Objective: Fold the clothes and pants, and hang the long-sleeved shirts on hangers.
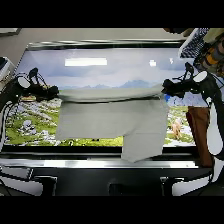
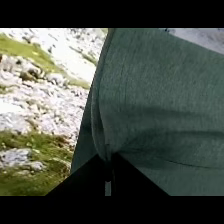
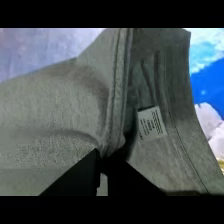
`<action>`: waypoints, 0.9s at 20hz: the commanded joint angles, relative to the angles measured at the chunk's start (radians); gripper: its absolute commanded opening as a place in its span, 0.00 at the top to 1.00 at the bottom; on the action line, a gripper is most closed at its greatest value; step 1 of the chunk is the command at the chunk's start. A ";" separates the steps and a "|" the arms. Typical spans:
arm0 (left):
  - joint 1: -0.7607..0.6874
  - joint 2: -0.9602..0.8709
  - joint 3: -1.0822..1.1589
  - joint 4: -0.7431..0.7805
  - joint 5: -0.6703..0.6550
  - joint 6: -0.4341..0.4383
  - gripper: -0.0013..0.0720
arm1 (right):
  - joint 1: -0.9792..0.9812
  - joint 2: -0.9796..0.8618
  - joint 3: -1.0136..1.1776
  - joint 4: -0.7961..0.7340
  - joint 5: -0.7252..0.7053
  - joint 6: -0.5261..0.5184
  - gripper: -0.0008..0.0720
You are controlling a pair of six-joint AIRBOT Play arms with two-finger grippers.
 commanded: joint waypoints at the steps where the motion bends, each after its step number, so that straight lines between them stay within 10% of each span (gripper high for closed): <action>1: -0.001 -0.013 -0.001 0.012 -0.165 -0.004 0.96 | 0.001 -0.001 0.000 -0.116 0.089 0.041 0.93; 13: -0.037 -0.106 0.000 0.011 -0.249 -0.010 0.96 | 0.001 -0.066 0.000 -0.132 0.140 0.055 0.91; 18: -0.014 -0.075 0.005 0.012 -0.261 -0.048 0.90 | 0.000 -0.032 0.001 -0.145 0.230 0.026 0.47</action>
